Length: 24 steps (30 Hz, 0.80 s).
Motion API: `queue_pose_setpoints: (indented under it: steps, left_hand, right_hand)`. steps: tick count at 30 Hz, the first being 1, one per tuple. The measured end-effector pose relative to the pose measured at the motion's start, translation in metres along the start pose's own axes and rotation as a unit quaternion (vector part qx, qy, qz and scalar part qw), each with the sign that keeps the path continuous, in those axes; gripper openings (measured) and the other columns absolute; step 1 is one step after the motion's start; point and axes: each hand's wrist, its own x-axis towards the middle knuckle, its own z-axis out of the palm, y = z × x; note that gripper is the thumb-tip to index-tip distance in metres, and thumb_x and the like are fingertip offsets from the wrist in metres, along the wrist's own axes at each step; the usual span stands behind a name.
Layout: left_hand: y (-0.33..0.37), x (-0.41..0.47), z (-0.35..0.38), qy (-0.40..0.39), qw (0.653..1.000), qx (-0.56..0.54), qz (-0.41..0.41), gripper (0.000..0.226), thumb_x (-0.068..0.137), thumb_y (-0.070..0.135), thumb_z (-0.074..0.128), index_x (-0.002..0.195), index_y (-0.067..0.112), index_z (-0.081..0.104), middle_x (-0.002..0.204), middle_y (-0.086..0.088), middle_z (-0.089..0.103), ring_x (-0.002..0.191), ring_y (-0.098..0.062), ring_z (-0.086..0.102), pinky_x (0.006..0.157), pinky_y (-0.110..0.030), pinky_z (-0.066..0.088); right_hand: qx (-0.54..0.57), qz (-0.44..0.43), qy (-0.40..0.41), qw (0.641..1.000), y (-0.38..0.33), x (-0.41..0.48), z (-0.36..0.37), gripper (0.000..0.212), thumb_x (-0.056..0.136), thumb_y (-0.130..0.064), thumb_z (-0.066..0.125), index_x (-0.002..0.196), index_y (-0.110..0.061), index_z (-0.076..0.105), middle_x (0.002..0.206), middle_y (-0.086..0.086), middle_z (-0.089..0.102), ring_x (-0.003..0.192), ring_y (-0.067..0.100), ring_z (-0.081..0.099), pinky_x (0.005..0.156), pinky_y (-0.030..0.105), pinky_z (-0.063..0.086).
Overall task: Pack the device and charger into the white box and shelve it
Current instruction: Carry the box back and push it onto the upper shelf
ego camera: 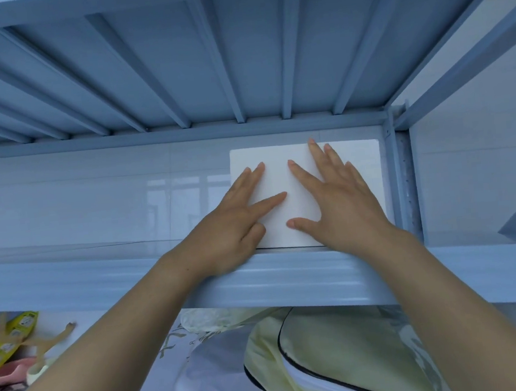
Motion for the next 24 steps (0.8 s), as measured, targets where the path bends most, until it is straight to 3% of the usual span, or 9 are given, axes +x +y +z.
queue_pose_setpoints:
  steps: [4, 6, 12, 14, 16, 18, 24]
  left_hand:
    - [0.013, -0.002, 0.004, 0.002, 0.996, 0.088, -0.025, 0.064, 0.082, 0.047, 0.014, 0.145, 0.038, 0.013, 0.155, 0.009, -0.019, 0.14, -0.004, -0.02, 0.108, -0.027, 0.023]
    - [0.016, -0.001, 0.006, 0.003, 0.994, 0.108, -0.027, 0.07, 0.079, 0.055, 0.007, 0.146, 0.037, 0.01, 0.155, 0.009, -0.02, 0.14, -0.006, -0.021, 0.11, -0.029, 0.022]
    - [0.014, 0.002, 0.007, -0.043, 0.993, 0.095, -0.05, 0.064, 0.084, 0.053, 0.016, 0.146, 0.039, 0.006, 0.153, 0.011, -0.025, 0.138, -0.006, -0.026, 0.115, -0.046, 0.017]
    - [0.013, 0.002, 0.008, -0.054, 0.992, 0.097, -0.055, 0.062, 0.086, 0.054, 0.017, 0.146, 0.039, 0.005, 0.152, 0.011, -0.026, 0.138, -0.006, -0.026, 0.116, -0.05, 0.009]
    - [0.012, -0.001, 0.01, -0.05, 0.993, 0.091, -0.059, 0.06, 0.089, 0.053, 0.018, 0.146, 0.039, 0.006, 0.153, 0.012, -0.024, 0.138, -0.006, -0.024, 0.116, -0.049, 0.004]
    - [0.012, -0.003, 0.012, -0.032, 0.995, 0.066, -0.061, 0.062, 0.087, 0.055, 0.018, 0.146, 0.037, 0.01, 0.154, 0.014, -0.02, 0.139, -0.004, -0.021, 0.117, -0.047, 0.001]
    - [0.014, -0.007, 0.017, 0.055, 0.997, 0.038, -0.047, 0.053, 0.093, 0.047, 0.036, 0.144, 0.034, 0.026, 0.157, 0.01, 0.009, 0.142, -0.006, 0.004, 0.117, -0.039, 0.012]
  right_hand:
    - [0.015, 0.002, -0.001, 1.0, -0.001, -0.01, -0.005, 0.07, 0.085, -0.04, 0.059, 0.143, -0.034, 0.019, 0.156, -0.005, -0.009, 0.142, 0.015, -0.006, 0.114, 0.035, 0.011]
    - [0.029, 0.013, 0.007, 0.999, -0.002, -0.012, -0.006, 0.067, 0.085, -0.034, 0.062, 0.141, -0.034, 0.025, 0.157, -0.006, -0.002, 0.143, 0.014, -0.002, 0.112, 0.034, 0.016]
    - [0.06, 0.038, 0.012, 0.997, -0.005, -0.009, -0.007, 0.067, 0.079, -0.021, 0.07, 0.137, -0.029, 0.037, 0.155, -0.002, 0.012, 0.141, 0.016, 0.007, 0.113, 0.034, 0.02]
    - [0.078, 0.048, 0.036, 0.995, -0.004, -0.012, -0.006, 0.06, 0.077, -0.017, 0.072, 0.13, -0.026, 0.047, 0.147, 0.0, 0.024, 0.135, 0.018, 0.02, 0.107, 0.035, 0.029]
    - [0.1, 0.064, 0.066, 0.991, -0.002, -0.016, -0.005, 0.046, 0.076, -0.017, 0.071, 0.119, -0.025, 0.055, 0.13, -0.003, 0.035, 0.12, 0.017, 0.032, 0.092, 0.035, 0.041]
    - [0.115, 0.081, 0.073, 0.987, 0.0, -0.019, -0.003, 0.036, 0.078, -0.021, 0.069, 0.111, -0.026, 0.059, 0.114, -0.007, 0.038, 0.108, 0.013, 0.035, 0.079, 0.03, 0.041]
    - [0.173, 0.093, 0.076, 0.978, -0.001, -0.025, 0.0, 0.021, 0.077, -0.029, 0.069, 0.097, -0.028, 0.063, 0.099, -0.008, 0.047, 0.098, 0.012, 0.046, 0.079, 0.029, 0.042]
